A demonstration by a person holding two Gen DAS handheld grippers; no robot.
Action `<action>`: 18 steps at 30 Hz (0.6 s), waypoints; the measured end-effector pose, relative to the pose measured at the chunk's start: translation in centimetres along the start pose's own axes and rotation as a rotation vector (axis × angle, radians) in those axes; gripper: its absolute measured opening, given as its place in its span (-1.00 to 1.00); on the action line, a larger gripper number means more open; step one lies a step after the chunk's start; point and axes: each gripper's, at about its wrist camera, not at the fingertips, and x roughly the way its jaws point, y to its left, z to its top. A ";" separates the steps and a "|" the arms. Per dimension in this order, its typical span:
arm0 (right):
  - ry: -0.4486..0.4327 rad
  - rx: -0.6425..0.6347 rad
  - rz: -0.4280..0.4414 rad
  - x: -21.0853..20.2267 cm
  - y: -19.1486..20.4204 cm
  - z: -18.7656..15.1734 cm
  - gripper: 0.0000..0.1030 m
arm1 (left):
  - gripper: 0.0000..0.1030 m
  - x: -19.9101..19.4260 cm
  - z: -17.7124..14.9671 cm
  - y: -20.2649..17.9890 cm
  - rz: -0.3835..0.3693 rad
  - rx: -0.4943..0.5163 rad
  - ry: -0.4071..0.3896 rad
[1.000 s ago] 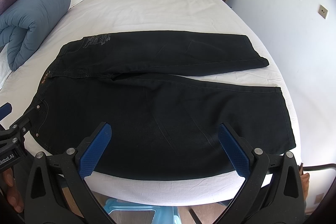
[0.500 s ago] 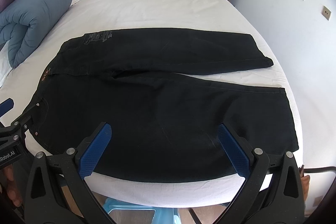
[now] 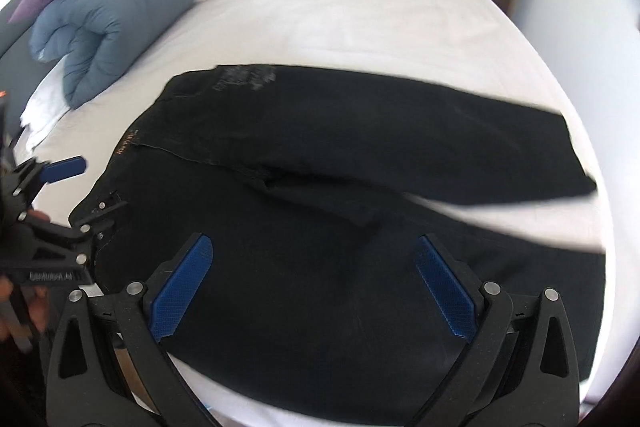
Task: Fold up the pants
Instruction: 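Grasp the jeans waistband with the left gripper while the right gripper grasps the waistband beside it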
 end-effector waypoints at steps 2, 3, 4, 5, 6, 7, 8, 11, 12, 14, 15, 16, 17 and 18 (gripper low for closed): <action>-0.015 -0.096 0.041 1.4 -0.3 2.1 1.00 | 1.00 1.4 2.3 2.2 -0.016 0.004 -0.010; -0.017 -0.131 0.058 2.0 -0.4 3.0 1.00 | 1.00 1.9 3.7 3.1 0.015 0.041 -0.041; -0.017 -0.170 0.078 2.8 -0.6 4.2 1.00 | 1.00 2.7 5.3 4.0 0.045 0.092 -0.063; -0.016 -0.198 0.100 3.5 -1.0 5.2 1.00 | 1.00 3.6 6.8 4.7 0.050 0.136 -0.064; -0.015 -0.226 0.135 4.5 -1.4 6.3 0.99 | 1.00 4.8 8.4 5.5 0.038 0.177 -0.047; -0.008 -0.244 0.161 5.4 -1.9 7.5 0.98 | 1.00 6.1 10.1 6.5 0.023 0.213 -0.026; -0.003 -0.259 0.178 6.2 -2.2 8.3 0.93 | 0.99 7.2 11.5 7.3 0.018 0.241 -0.012; 0.024 -0.314 0.241 8.9 -3.1 10.7 0.70 | 0.93 10.8 15.6 10.1 -0.011 0.296 0.047; 0.039 -0.333 0.262 9.8 -3.2 11.4 0.63 | 0.89 12.0 16.6 10.9 -0.025 0.312 0.071; 0.052 -0.357 0.306 10.9 -3.5 11.9 0.54 | 0.76 14.7 18.3 12.0 -0.044 0.351 0.129; 0.054 -0.368 0.333 11.3 -3.6 12.0 0.54 | 0.71 15.8 18.6 12.1 -0.051 0.375 0.156; 0.058 -0.379 0.353 11.8 -3.7 12.0 0.54 | 0.63 16.9 18.9 12.1 -0.066 0.402 0.183; 0.065 -0.391 0.371 12.2 -3.6 11.7 0.53 | 0.62 17.9 19.2 12.1 -0.085 0.422 0.207; 0.076 -0.404 0.387 12.9 -3.7 11.6 0.45 | 0.61 19.1 19.4 12.1 -0.105 0.441 0.235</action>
